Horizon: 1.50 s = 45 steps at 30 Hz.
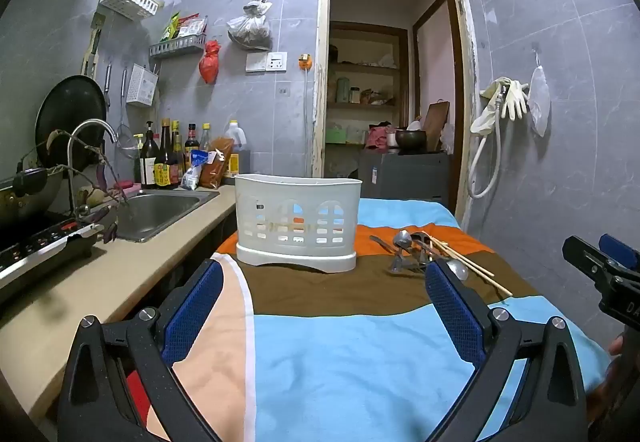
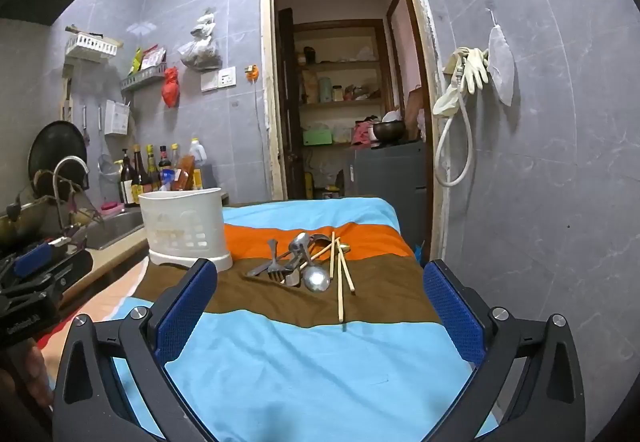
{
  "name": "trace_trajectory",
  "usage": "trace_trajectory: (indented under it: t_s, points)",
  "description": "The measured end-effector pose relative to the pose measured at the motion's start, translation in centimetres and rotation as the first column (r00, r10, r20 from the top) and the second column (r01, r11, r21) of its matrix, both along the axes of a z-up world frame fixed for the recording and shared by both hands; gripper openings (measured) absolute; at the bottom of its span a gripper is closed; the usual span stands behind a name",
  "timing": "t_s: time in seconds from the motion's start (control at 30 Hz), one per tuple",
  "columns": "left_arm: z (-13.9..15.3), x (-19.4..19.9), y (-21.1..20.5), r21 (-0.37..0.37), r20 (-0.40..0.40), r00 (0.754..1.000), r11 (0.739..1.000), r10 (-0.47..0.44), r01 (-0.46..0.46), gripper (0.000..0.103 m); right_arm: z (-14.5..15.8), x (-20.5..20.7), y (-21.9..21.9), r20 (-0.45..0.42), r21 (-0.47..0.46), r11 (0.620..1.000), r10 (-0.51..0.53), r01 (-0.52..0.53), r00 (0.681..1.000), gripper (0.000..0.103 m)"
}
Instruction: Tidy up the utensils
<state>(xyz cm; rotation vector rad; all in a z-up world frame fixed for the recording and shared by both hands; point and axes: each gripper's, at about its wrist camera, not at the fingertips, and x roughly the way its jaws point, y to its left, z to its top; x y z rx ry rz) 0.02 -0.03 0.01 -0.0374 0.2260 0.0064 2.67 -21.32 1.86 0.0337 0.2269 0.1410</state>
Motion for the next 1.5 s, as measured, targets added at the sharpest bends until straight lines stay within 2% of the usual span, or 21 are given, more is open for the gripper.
trace_trajectory:
  t_s: [1.5]
  points:
    - [0.05, -0.18, 0.02, -0.009, -0.001, 1.0, 1.0, 0.001, -0.001, 0.099, -0.23, 0.26, 0.49, 0.003, 0.0, 1.0, 0.004, -0.004, 1.0, 0.103]
